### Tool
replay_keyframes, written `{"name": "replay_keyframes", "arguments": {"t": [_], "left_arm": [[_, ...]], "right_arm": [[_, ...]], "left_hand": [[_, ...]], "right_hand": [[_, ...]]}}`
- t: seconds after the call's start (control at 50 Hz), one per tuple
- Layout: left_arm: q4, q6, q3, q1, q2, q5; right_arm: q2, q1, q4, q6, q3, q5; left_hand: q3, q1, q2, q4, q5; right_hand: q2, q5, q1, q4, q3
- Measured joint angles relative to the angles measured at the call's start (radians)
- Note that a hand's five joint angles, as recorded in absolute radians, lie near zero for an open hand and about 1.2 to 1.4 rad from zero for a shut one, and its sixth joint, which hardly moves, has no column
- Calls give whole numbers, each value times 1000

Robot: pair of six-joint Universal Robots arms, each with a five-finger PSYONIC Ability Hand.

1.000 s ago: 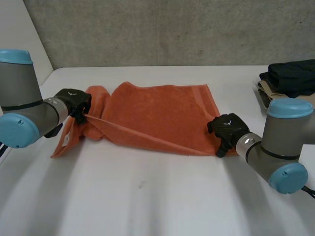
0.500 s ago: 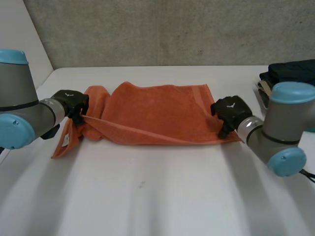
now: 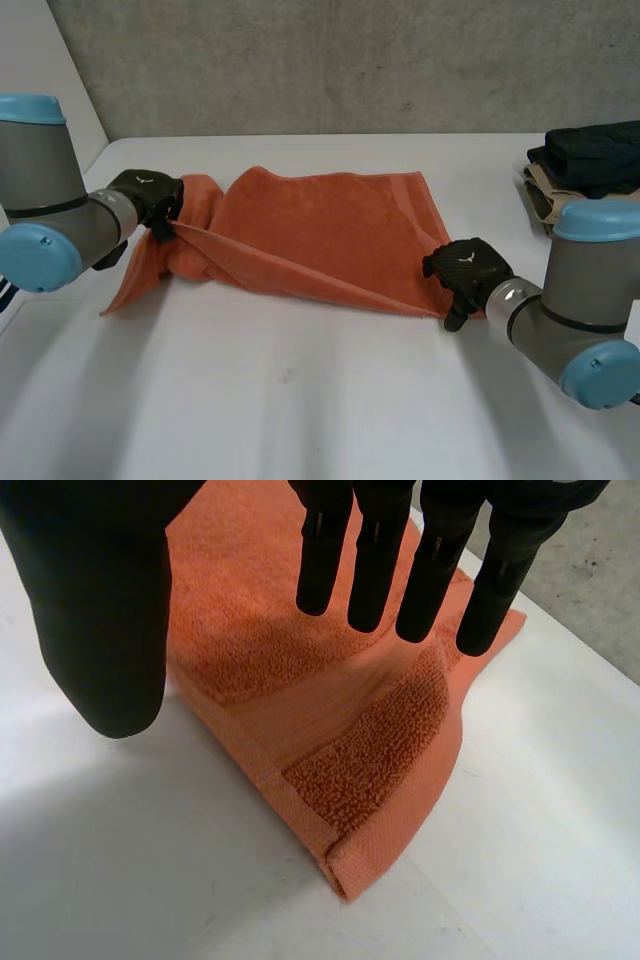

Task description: Fold the laundry.

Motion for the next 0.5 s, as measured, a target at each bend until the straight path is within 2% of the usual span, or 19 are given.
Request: {"name": "replay_keyframes", "arguments": {"t": [0.42, 0.5], "left_arm": [[-8, 2, 24, 5, -22, -31], [-10, 1, 20, 7, -19, -31]], "right_arm": [[102, 0, -70, -23, -125, 15], [132, 4, -57, -22, -161, 15]], "left_hand": [[0, 0, 0, 0, 0], [0, 0, 0, 0, 0]], "right_hand": [[118, 121, 104, 122, 121], [233, 225, 224, 233, 234]]}}
